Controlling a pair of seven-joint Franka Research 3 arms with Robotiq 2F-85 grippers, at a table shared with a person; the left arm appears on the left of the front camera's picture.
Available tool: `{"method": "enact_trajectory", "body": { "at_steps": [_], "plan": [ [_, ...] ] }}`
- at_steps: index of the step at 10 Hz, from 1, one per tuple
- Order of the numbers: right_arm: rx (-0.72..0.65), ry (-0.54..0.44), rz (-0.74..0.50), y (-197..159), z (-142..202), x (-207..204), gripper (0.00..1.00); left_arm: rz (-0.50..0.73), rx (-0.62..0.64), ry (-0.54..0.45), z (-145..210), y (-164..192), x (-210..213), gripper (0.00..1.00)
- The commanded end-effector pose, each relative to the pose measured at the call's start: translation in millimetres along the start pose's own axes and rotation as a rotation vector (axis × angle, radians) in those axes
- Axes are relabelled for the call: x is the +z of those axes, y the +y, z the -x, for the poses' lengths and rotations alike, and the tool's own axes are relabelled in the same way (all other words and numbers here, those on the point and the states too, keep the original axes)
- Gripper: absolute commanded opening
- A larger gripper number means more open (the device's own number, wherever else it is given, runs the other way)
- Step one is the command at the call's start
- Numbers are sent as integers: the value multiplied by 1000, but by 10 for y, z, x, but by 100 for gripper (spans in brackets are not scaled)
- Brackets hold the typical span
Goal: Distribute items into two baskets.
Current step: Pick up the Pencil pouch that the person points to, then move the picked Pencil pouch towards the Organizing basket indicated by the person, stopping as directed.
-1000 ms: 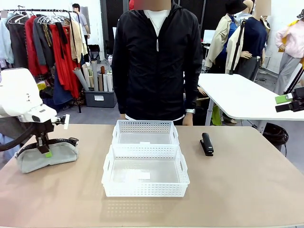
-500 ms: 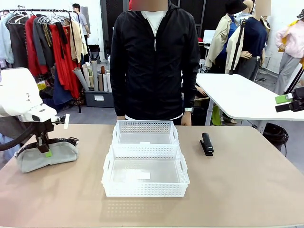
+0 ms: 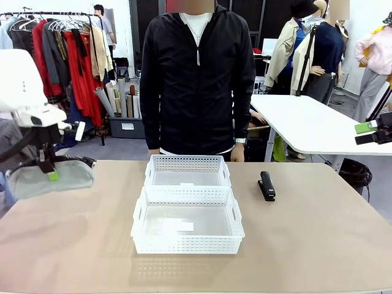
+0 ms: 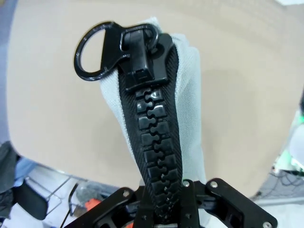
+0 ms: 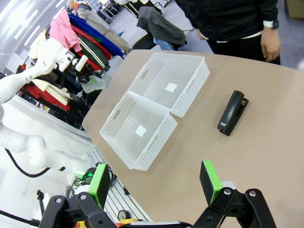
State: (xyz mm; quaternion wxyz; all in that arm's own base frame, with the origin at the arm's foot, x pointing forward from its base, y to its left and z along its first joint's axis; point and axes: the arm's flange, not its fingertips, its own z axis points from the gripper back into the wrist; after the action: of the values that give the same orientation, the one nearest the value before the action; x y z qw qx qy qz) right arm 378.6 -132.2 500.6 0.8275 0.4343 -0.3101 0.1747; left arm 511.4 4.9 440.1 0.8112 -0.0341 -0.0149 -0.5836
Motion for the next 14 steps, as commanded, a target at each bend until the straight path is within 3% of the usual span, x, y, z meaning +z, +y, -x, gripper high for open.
{"method": "enact_trajectory", "body": {
  "at_steps": [1,8,10,11,14],
  "plan": [
    [-3,-8,-8,23,-2,-6,100,-12,-16,40,-57,-30,255,0],
    [-3,-8,-8,23,-2,-6,100,-131,-96,18,-240,-522,1093,0],
    [-3,-8,-8,23,-2,-6,100,-123,-85,51,-275,-537,1141,0],
    [-3,-8,-8,23,-2,-6,100,-129,-101,3,-279,-509,1134,0],
    [-3,-8,-8,23,-2,-6,100,-129,-101,3,-279,-509,1134,0]
  ]
}}
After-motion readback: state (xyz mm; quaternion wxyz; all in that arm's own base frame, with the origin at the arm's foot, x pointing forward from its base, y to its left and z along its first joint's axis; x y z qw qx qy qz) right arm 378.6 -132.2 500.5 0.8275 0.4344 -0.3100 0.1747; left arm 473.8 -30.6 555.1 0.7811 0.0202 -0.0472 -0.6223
